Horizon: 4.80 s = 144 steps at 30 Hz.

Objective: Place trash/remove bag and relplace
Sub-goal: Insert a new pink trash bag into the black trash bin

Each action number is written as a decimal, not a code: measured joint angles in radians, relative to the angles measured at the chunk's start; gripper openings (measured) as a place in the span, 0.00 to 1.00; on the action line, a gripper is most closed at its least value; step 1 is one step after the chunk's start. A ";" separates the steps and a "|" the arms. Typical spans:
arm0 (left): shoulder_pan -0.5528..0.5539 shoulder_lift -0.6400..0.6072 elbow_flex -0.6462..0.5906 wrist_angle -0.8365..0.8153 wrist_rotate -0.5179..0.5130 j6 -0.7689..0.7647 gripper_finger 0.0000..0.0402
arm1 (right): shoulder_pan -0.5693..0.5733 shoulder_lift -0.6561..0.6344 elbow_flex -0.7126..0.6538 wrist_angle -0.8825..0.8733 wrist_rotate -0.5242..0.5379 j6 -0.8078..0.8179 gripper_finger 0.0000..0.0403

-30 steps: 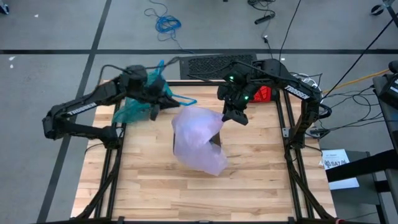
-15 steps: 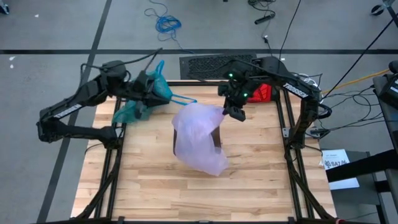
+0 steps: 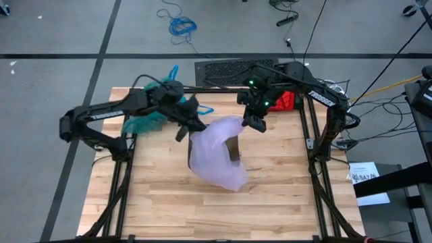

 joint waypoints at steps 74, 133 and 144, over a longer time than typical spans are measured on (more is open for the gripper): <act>0.144 -0.346 -0.073 -0.020 0.087 -0.012 0.00 | 0.365 -0.086 -0.446 0.681 0.497 0.874 0.46; 0.001 -0.092 -0.072 -0.022 0.174 0.101 0.00 | 0.247 -0.038 -0.339 0.287 0.478 0.811 0.41; -0.001 -0.037 -0.072 -0.047 -0.131 0.119 0.00 | 0.241 -0.047 -0.339 0.600 0.360 0.770 0.34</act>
